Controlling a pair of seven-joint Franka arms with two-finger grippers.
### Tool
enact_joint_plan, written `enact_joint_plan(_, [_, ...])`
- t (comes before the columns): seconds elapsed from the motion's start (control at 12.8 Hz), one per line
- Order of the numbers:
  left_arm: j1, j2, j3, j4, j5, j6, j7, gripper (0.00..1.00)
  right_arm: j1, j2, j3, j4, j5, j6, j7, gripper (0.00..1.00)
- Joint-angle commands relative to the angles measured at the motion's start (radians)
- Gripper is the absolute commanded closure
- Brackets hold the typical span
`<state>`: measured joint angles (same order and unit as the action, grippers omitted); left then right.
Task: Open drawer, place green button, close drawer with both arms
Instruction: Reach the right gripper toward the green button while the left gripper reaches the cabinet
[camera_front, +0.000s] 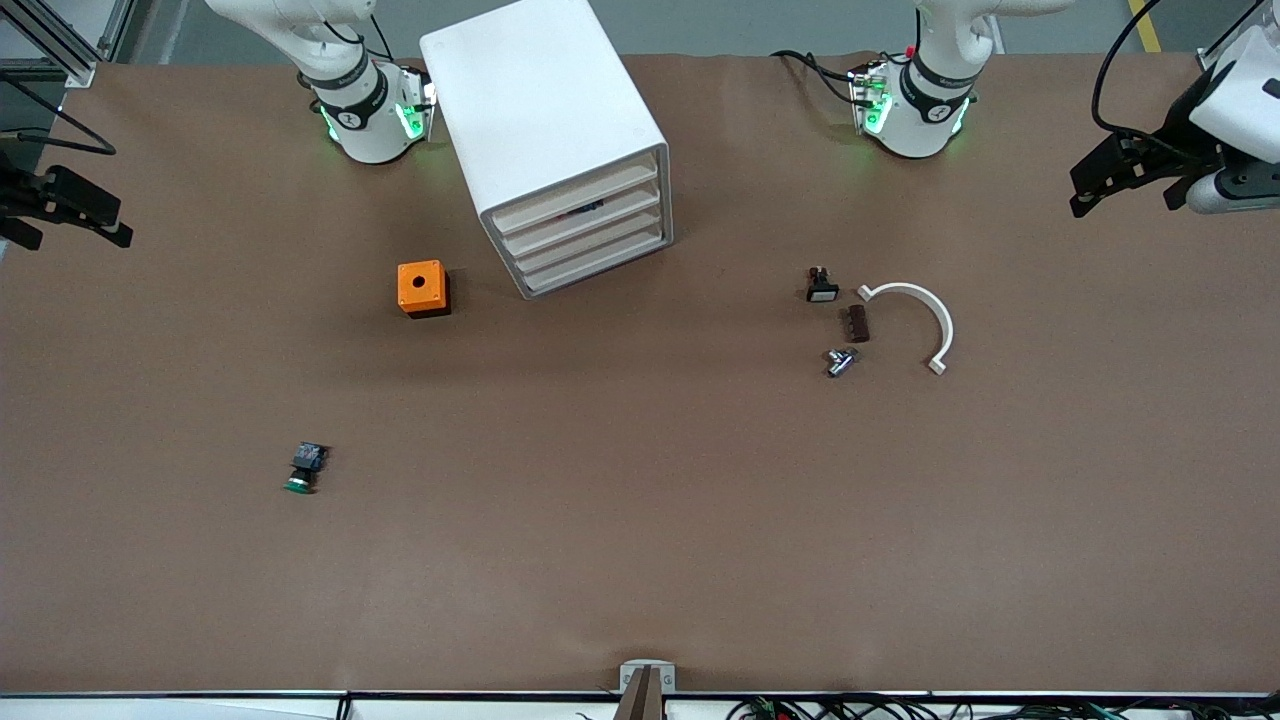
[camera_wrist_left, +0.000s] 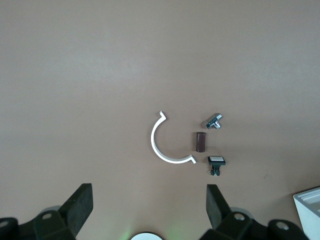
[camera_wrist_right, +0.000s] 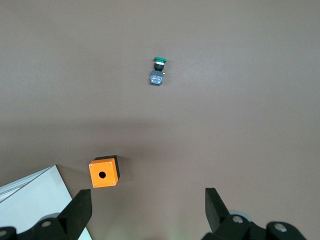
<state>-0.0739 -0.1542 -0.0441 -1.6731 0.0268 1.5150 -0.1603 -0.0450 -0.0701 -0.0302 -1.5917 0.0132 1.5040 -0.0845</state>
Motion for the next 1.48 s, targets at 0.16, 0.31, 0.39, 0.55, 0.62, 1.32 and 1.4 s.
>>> enact_joint_plan(0.16, [0.003, 0.027, 0.0, 0.035, 0.018, -0.022, 0.022, 0.0, -0.009, -0.019, 0.01, -0.017, -0.012, 0.004, -0.008, 0.0])
enact_joint_plan(0.31, [0.003, 0.059, 0.003, 0.074, 0.019, -0.024, 0.018, 0.0, -0.01, -0.014, 0.01, -0.008, -0.01, 0.007, -0.011, 0.0])
enact_joint_plan(0.39, [0.003, 0.076, 0.004, 0.081, 0.018, -0.024, 0.018, 0.0, -0.012, -0.007, 0.007, 0.024, -0.01, -0.002, -0.017, 0.0])
enact_joint_plan(0.55, [0.002, 0.119, 0.001, 0.058, 0.013, -0.026, 0.021, 0.0, -0.018, 0.003, 0.007, 0.041, -0.001, 0.005, -0.014, 0.0])
enact_joint_plan(0.62, [-0.007, 0.152, -0.003, 0.052, 0.012, -0.021, 0.001, 0.0, -0.025, 0.013, 0.001, 0.054, 0.016, 0.007, -0.014, 0.0])
enact_joint_plan(1.32, [-0.053, 0.467, -0.198, 0.044, -0.011, 0.224, -0.636, 0.0, -0.07, 0.273, 0.001, 0.091, 0.022, 0.056, -0.031, 0.0])
enact_joint_plan(1.4, [-0.073, 0.504, -0.207, 0.05, -0.027, 0.249, -0.742, 0.0, -0.07, 0.28, 0.001, 0.091, -0.017, 0.091, -0.059, 0.0])
